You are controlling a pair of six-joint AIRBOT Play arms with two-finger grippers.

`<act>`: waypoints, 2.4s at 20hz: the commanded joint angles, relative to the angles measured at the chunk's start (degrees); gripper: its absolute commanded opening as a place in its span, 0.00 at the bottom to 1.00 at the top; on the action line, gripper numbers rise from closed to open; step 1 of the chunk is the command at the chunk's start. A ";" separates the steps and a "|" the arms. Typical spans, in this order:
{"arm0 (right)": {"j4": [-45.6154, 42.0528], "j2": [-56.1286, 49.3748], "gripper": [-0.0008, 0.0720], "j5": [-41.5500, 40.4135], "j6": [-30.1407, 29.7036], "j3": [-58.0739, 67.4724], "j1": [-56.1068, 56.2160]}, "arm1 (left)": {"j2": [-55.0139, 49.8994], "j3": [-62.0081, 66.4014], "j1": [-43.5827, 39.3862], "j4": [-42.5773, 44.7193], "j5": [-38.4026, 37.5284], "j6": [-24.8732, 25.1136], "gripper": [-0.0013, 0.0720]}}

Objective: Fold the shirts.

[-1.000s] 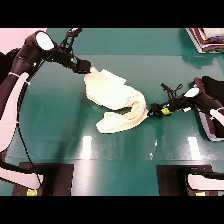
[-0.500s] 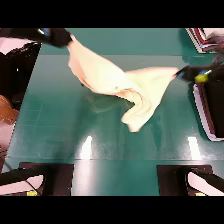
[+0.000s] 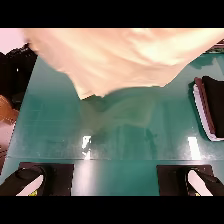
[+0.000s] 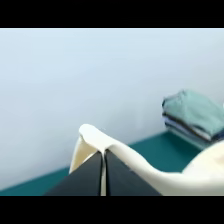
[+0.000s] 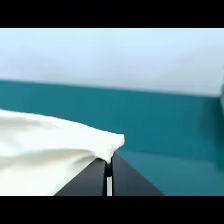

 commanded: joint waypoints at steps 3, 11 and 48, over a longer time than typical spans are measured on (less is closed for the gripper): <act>-0.13 4.33 0.03 2.54 0.02 10.62 -9.55 | 10.60 1.05 0.04 -0.66 12.50 -2.47 0.05; 4.72 -8.96 0.03 17.92 4.02 15.30 -11.43 | -2.89 3.37 0.04 16.57 -7.02 -8.22 0.05; -0.94 -25.83 0.48 17.33 -3.06 -22.71 6.62 | -20.96 -48.04 16.37 20.39 -29.33 -11.98 0.52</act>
